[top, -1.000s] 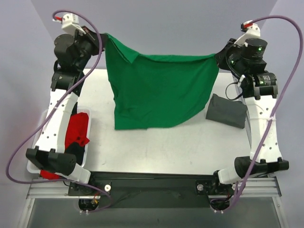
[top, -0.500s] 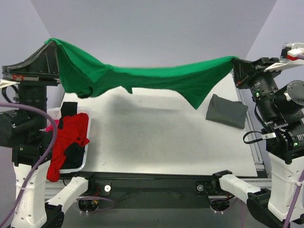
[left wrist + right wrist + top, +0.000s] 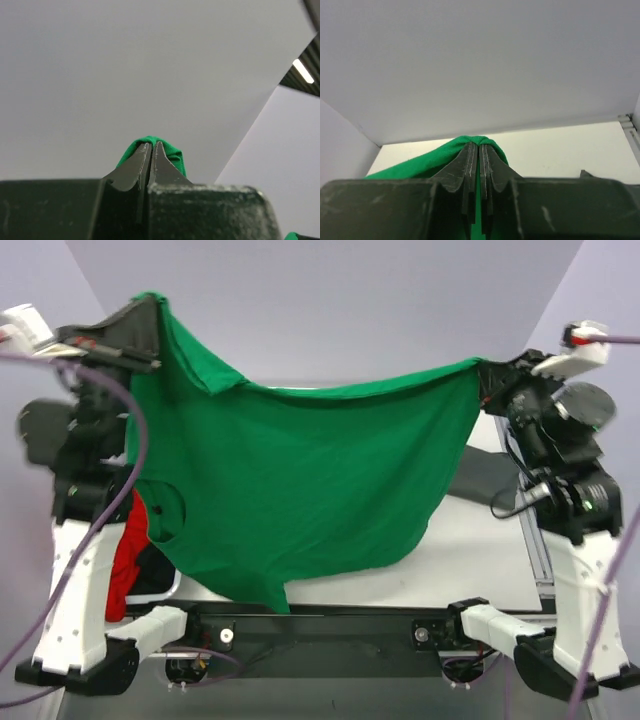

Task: Fold and stack the t-shirts
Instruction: Flatten out the tshirt

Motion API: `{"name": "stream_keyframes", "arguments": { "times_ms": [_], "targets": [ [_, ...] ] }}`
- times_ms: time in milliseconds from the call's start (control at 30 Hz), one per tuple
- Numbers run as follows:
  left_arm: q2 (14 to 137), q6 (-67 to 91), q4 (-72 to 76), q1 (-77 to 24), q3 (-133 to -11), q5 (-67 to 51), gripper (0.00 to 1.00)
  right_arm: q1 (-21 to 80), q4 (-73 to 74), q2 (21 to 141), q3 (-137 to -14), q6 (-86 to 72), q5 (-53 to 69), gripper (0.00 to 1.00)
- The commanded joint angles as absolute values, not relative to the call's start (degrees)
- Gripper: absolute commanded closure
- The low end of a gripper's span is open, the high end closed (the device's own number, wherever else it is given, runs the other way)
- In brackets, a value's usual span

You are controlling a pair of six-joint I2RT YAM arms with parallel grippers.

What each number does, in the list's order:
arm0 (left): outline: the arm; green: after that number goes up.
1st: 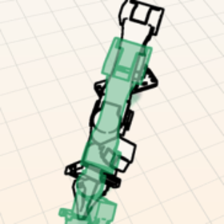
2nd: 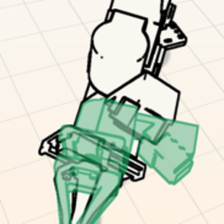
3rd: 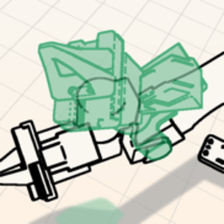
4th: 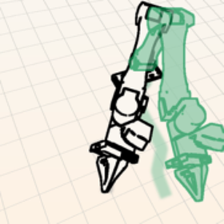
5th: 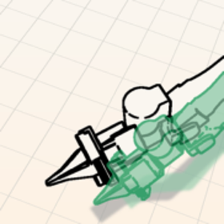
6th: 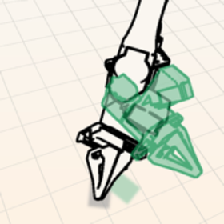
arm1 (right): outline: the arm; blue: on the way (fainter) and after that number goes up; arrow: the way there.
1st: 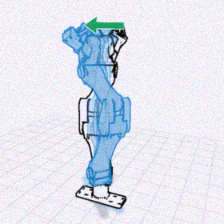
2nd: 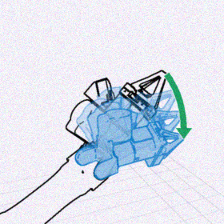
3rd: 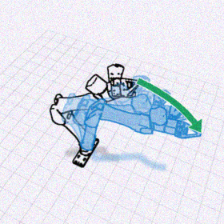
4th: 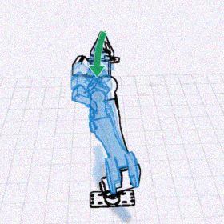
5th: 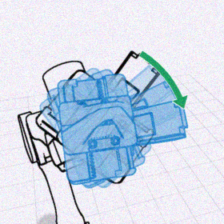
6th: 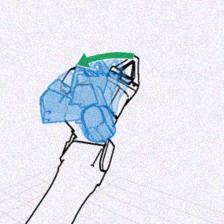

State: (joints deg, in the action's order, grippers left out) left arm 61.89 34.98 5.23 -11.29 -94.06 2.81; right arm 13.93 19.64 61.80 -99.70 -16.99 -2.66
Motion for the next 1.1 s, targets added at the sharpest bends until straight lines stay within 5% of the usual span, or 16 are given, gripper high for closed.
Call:
{"name": "stream_keyframes", "arguments": {
  "times_ms": [0, 100, 233, 267, 300, 367, 400, 800, 1067],
  "targets": [
    [76.67, 38.05, 3.33, -11.34, -89.30, 0.01, 1.00, 8.28, 14.26, 72.03, -94.94, -20.99, -0.46, 1.00],
    [91.07, 38.94, 3.69, -11.25, -90.34, -4.73, 1.00, 3.17, 7.75, 81.77, -89.92, -23.64, 6.84, 1.00],
    [108.86, 37.10, -2.70, -11.25, -99.64, -6.33, 0.58, 1.76, 7.29, 98.58, -94.38, -23.03, 11.51, 0.98],
    [111.94, 36.65, -4.64, -11.25, -104.98, -6.24, 0.38, 1.41, 10.08, 105.40, -98.57, -23.20, 13.86, 0.67],
    [116.93, 36.04, -7.36, -11.34, -107.03, -6.94, 0.33, 0.80, 11.76, 108.43, -100.96, -23.38, 14.67, 0.50],
    [120.13, 34.72, -11.32, -12.12, -112.03, -7.64, 0.29, 0.62, 14.75, 112.40, -103.44, -24.08, 15.38, 0.22],
    [121.19, 34.28, -14.64, -12.56, -112.76, -7.73, 0.29, 0.70, 14.77, 113.63, -103.01, -23.73, 15.21, 0.17],
    [101.01, 40.69, -17.76, -17.39, -84.31, -6.86, 0.27, 1.84, 14.77, 101.79, -85.09, -20.83, 19.78, 0.10],
    [102.56, 45.79, -15.03, -23.73, -75.24, -11.86, 0.25, 4.57, 14.85, 97.56, -75.42, -21.18, 21.44, 0.11]
  ]
}}
